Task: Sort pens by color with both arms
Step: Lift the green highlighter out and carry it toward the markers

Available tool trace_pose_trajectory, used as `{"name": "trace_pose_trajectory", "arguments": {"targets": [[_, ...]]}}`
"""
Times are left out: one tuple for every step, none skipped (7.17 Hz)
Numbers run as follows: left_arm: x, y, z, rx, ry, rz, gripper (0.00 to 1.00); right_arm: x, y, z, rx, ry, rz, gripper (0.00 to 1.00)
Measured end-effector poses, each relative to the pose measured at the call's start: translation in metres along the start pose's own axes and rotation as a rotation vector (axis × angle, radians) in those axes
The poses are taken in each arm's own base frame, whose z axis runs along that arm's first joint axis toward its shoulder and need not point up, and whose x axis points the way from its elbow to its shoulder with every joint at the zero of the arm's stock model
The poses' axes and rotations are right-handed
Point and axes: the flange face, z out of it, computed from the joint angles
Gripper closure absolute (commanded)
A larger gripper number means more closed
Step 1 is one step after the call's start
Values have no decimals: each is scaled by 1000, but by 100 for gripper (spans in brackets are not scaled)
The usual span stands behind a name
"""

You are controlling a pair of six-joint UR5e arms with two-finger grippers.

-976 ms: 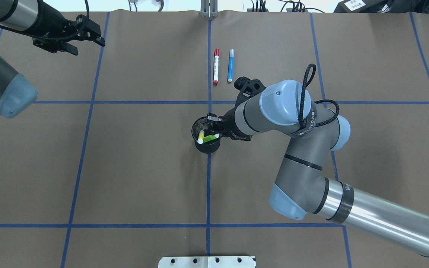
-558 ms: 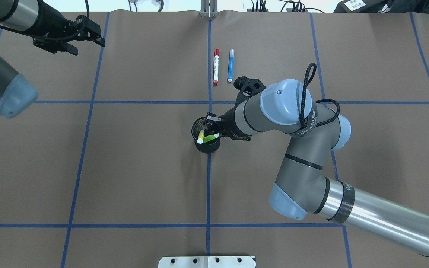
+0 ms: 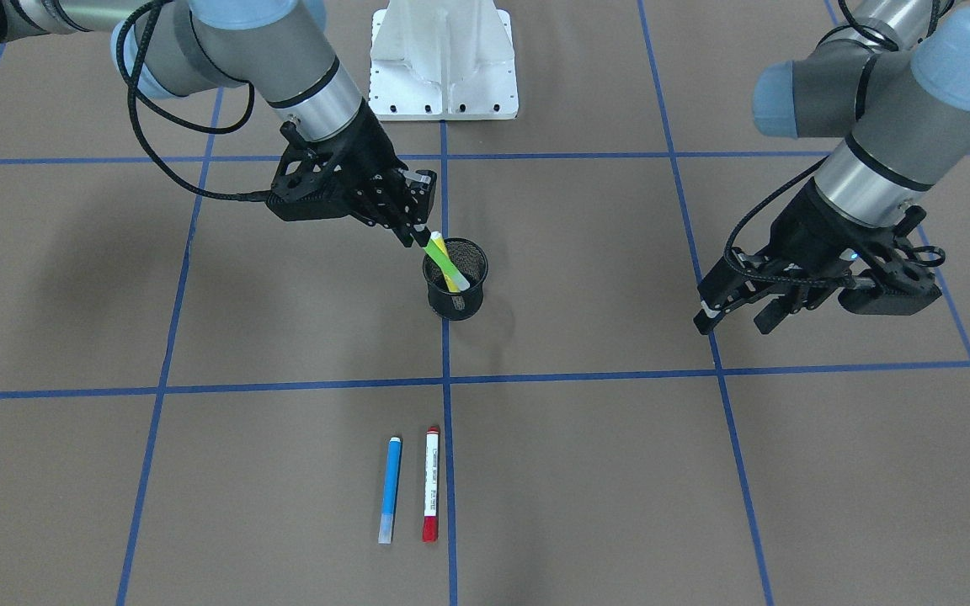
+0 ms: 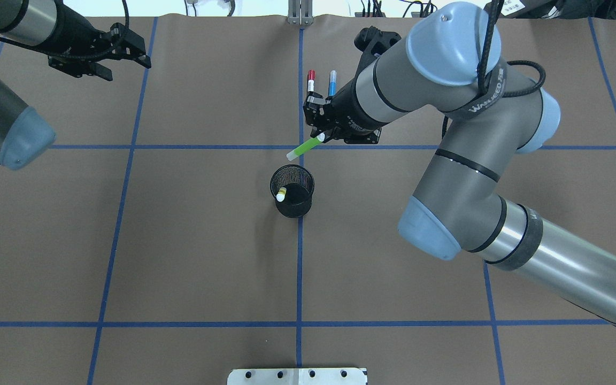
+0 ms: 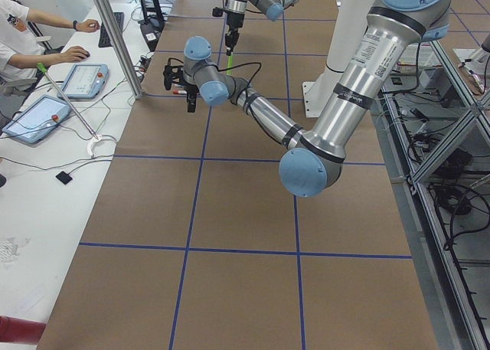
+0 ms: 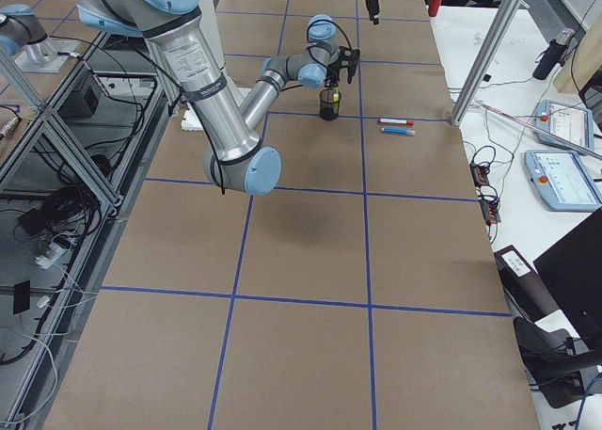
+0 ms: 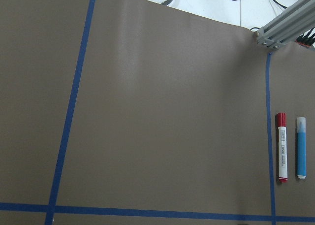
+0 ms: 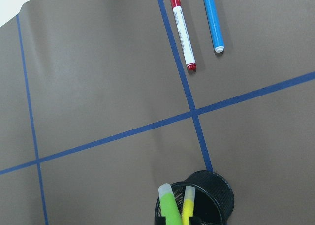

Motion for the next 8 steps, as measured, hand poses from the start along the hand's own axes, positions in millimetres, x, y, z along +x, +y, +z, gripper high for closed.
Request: {"name": "trace_pose_trajectory", "arguments": {"targets": [[-1,0,1,-1,-1,1,12,-4,-11,-9,24,5,-2,100],[0,0,1,0,-1,1,12,-12,-23,-9,79,11,3,100],[0,0,0,1,-1,1,12,-25,-38,0,157,27,25,100],[1,0,0,1,1,1,12,-42,-55,14,244,45,67,100],[2,0,-1,2,3,1,12,-70,-69,38,339,70,117,100],[3,1,-3,3,6,1,12,-93,-70,72,454,101,137,100],[4,1,-4,5,8,1,12,-105,-59,115,602,120,115,100],[5,2,-5,6,10,2,12,-110,-53,149,705,122,92,100]]}}
